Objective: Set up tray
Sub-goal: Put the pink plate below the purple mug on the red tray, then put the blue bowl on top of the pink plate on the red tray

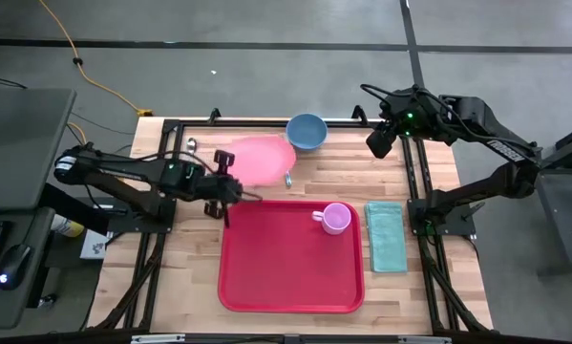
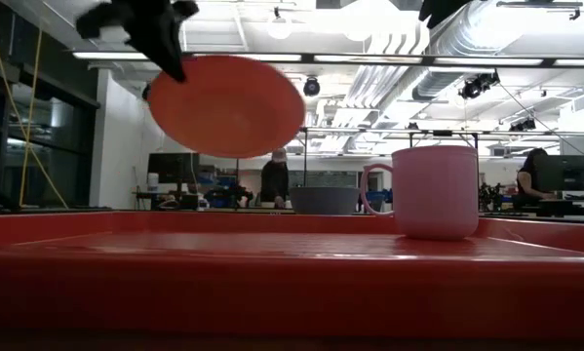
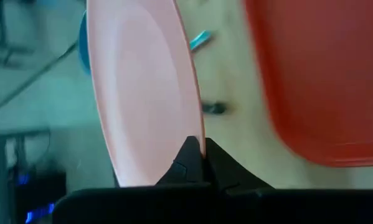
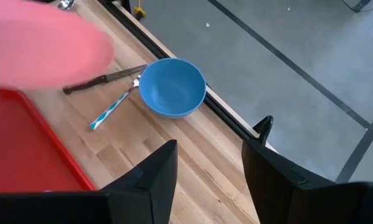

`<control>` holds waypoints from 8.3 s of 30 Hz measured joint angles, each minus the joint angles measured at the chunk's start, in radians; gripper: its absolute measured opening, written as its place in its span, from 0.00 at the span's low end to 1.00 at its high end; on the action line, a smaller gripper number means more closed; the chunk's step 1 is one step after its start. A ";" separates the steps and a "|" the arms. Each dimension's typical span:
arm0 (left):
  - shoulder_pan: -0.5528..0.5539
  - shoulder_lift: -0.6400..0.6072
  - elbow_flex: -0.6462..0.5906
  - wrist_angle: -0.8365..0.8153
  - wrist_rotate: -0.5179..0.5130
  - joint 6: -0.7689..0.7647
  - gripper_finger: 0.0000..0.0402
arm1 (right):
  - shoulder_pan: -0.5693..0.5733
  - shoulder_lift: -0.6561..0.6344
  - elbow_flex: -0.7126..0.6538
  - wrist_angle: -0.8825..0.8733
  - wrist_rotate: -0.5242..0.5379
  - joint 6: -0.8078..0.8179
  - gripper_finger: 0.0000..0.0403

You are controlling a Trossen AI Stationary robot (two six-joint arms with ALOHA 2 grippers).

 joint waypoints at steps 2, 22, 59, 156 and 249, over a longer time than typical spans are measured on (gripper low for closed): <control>-0.047 0.000 0.008 -0.027 0.025 0.012 0.03 | 0.000 0.000 0.000 0.000 0.000 0.000 0.39; -0.501 0.173 0.005 0.052 0.102 0.136 0.03 | 0.000 0.000 0.000 -0.001 -0.030 0.074 0.39; -0.294 0.501 0.005 0.670 0.367 0.581 0.03 | 0.014 -0.003 0.000 -0.005 -0.227 -0.051 0.39; -0.240 0.188 -0.071 0.332 -0.017 0.365 0.32 | 0.122 -0.003 0.000 0.040 -0.104 0.001 0.41; 0.316 -0.751 -0.410 0.185 0.000 -0.389 0.31 | -0.407 0.869 -0.017 0.367 -0.501 0.381 0.46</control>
